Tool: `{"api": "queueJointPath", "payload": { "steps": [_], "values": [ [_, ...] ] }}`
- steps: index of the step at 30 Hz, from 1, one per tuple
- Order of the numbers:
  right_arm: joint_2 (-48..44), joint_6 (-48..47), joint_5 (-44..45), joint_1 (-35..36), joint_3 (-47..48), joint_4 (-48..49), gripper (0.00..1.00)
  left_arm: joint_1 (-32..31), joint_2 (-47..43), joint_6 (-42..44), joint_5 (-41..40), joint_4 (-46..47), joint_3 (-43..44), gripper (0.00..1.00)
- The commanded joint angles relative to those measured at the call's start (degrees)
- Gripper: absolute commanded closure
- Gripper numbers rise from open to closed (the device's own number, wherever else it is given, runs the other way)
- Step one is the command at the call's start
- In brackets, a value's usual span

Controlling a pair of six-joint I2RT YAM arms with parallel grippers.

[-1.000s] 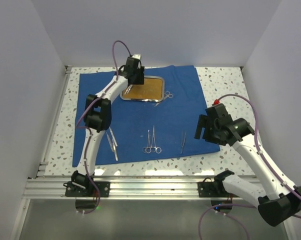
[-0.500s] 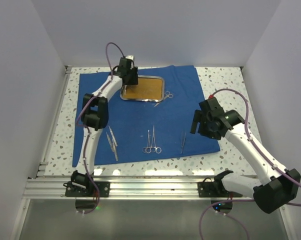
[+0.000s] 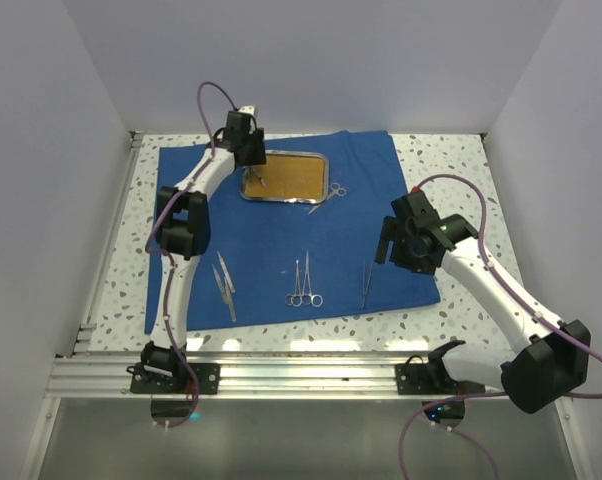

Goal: Open and lay out the surgical kit
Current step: Pick up the medical item from the container.

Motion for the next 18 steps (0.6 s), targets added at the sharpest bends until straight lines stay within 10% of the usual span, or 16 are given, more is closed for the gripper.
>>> {"api": "queueJointPath", "payload": {
  "steps": [1, 11, 18],
  "values": [
    [0.4, 0.0, -0.4, 0.2, 1.5, 1.7, 0.17, 0.5, -3.4, -0.6, -0.2, -0.2, -1.3, 0.45],
    [0.1, -0.7, -0.3, 0.2, 0.8, 1.6, 0.17, -1.9, -2.5, -0.3, -2.9, -0.5, -5.3, 0.54],
    [-1.2, -1.1, 0.2, 0.2, 0.3, 0.7, 0.17, -2.9, -0.8, -1.6, -3.8, -1.5, -2.0, 1.0]
  ]
}}
